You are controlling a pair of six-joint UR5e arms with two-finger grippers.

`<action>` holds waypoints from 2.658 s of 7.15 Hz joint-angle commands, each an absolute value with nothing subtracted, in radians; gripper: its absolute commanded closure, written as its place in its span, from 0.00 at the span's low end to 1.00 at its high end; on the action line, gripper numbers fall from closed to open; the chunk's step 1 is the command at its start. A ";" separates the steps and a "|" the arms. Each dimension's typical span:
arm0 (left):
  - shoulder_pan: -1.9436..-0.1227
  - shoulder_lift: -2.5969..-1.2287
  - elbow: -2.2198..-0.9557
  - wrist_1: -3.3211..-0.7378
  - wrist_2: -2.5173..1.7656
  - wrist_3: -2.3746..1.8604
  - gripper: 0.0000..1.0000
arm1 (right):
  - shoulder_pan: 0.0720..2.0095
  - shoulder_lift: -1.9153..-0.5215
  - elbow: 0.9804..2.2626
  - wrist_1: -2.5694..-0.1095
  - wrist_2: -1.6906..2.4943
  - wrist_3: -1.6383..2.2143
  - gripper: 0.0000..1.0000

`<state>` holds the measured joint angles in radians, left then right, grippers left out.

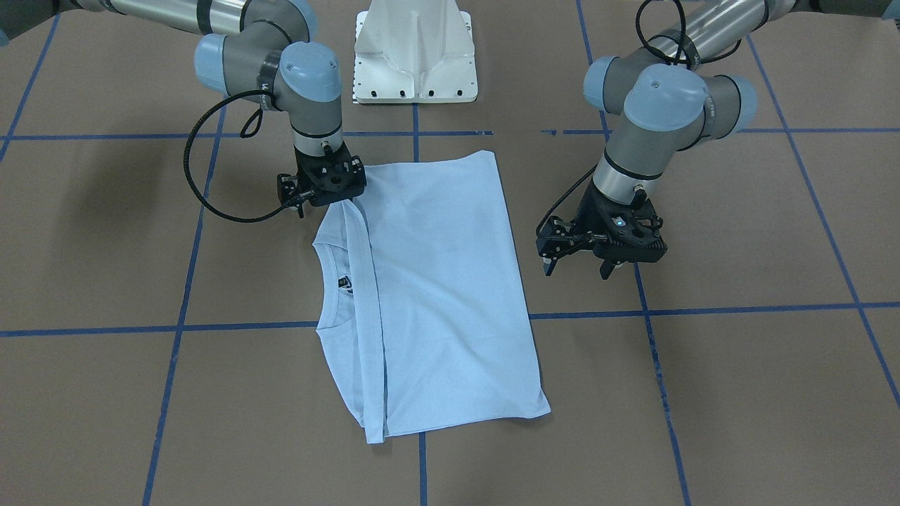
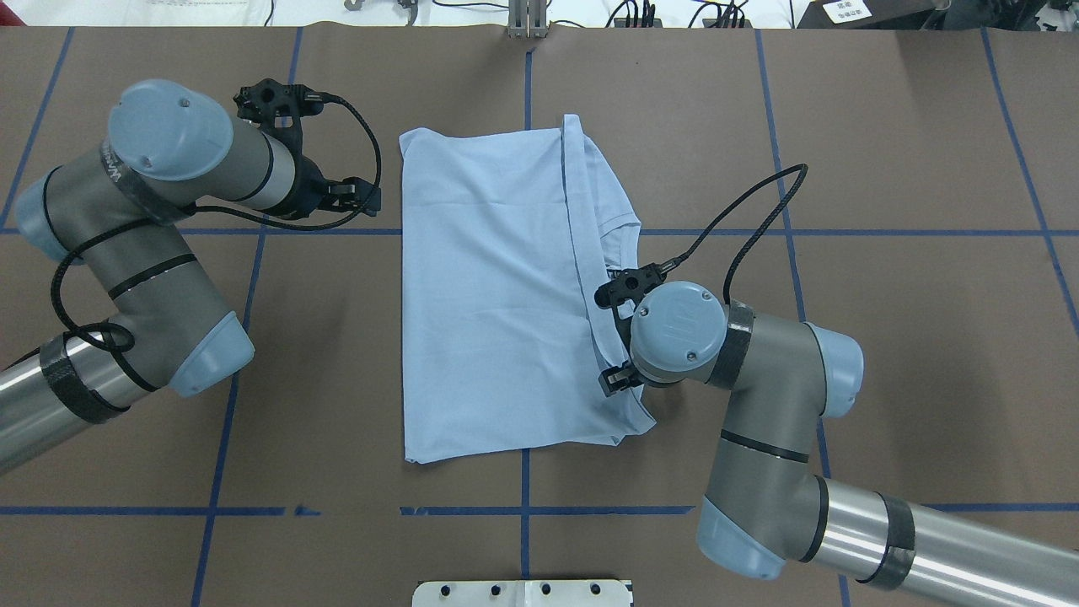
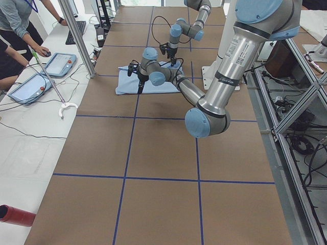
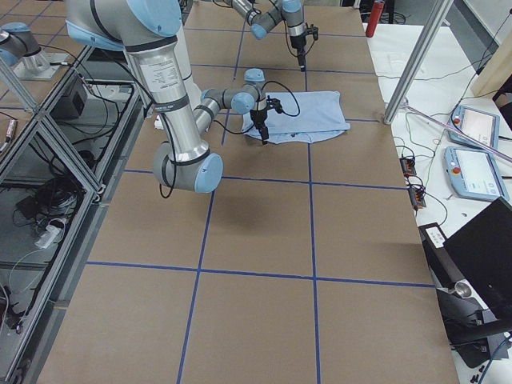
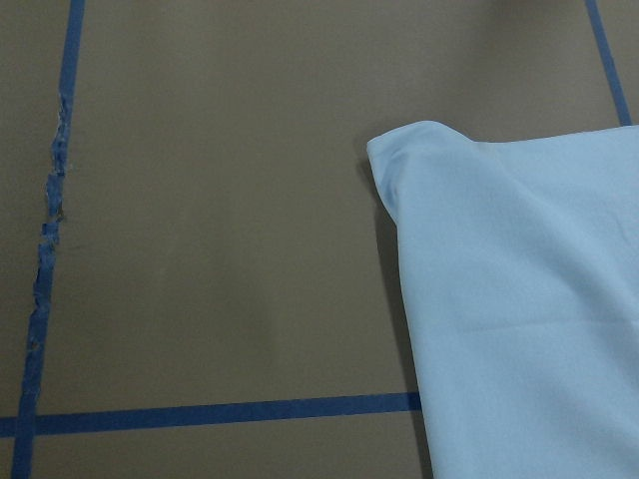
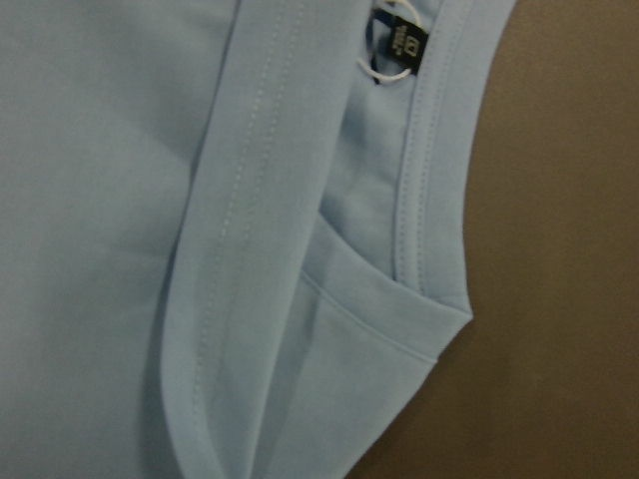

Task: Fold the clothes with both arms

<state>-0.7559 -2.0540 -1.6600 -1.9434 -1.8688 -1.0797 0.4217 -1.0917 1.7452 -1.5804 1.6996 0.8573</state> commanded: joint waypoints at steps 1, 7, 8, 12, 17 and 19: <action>-0.735 -2.062 -1.661 -1.944 -1.868 -1.103 0.00 | 0.477 -1.184 1.808 -1.580 1.712 0.804 0.00; -0.733 -2.062 -1.663 -1.944 -1.868 -1.089 0.00 | 0.563 -0.924 1.581 -1.585 1.749 0.765 0.00; -0.733 -2.059 -1.661 -1.945 -1.868 -1.089 0.00 | 0.575 -0.843 1.486 -1.582 1.747 0.767 0.00; -0.733 -2.052 -1.658 -1.947 -1.868 -1.086 0.00 | 0.603 -0.755 1.344 -1.580 1.747 0.759 0.00; -0.732 -2.057 -1.657 -1.947 -1.868 -1.088 0.00 | 0.603 -0.764 1.321 -1.580 1.750 0.758 0.00; -0.732 -2.057 -1.658 -1.947 -1.868 -1.088 0.00 | 0.617 -0.768 1.321 -1.578 1.756 0.756 0.00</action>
